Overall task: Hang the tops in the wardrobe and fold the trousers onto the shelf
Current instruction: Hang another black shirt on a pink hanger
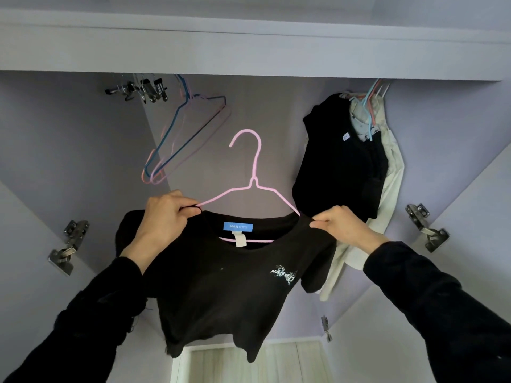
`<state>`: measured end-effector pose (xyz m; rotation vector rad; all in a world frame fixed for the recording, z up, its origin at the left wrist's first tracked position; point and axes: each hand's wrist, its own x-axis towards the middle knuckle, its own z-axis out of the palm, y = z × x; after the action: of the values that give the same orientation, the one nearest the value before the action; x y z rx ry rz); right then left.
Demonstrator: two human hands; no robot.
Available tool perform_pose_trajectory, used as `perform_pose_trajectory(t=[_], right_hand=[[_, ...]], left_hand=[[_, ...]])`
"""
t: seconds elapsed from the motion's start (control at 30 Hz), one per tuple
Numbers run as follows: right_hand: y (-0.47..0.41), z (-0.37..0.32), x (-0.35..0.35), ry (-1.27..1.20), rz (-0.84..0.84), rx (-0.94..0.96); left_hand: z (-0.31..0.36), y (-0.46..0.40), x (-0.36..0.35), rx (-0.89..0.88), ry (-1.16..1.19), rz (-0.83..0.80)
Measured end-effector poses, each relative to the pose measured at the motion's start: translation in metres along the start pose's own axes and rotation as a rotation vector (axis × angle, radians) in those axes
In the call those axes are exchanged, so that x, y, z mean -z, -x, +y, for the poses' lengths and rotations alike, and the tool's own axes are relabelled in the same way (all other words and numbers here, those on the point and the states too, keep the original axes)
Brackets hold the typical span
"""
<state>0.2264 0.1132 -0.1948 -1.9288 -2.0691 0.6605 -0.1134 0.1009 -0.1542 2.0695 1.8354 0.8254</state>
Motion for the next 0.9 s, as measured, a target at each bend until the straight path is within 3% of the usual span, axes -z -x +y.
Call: perform_pose_trajectory(t=[0.17, 0.37, 0.6, 0.67, 0.9], right_hand=[[-0.001, -0.001, 0.014, -0.025, 0.081, 0.011], [-0.003, -0.044, 0.014, -0.180, 0.095, 0.210], [-0.001, -0.039, 0.012, -0.485, 0.209, 0.096], [-0.001, -0.030, 0.008, -0.488, 0.243, 0.006], [-0.020, -0.009, 0.019, -0.672, 0.357, -0.336]], left_hand=[[-0.004, 0.002, 0.003, 0.056, 0.080, 0.021], [0.005, 0.001, -0.007, -0.001, 0.160, 0.024], [0.008, -0.005, -0.031, -0.018, 0.086, -0.104], [0.015, -0.008, -0.035, -0.104, 0.061, -0.061], [0.091, -0.032, -0.017, -0.696, -0.230, 0.386]])
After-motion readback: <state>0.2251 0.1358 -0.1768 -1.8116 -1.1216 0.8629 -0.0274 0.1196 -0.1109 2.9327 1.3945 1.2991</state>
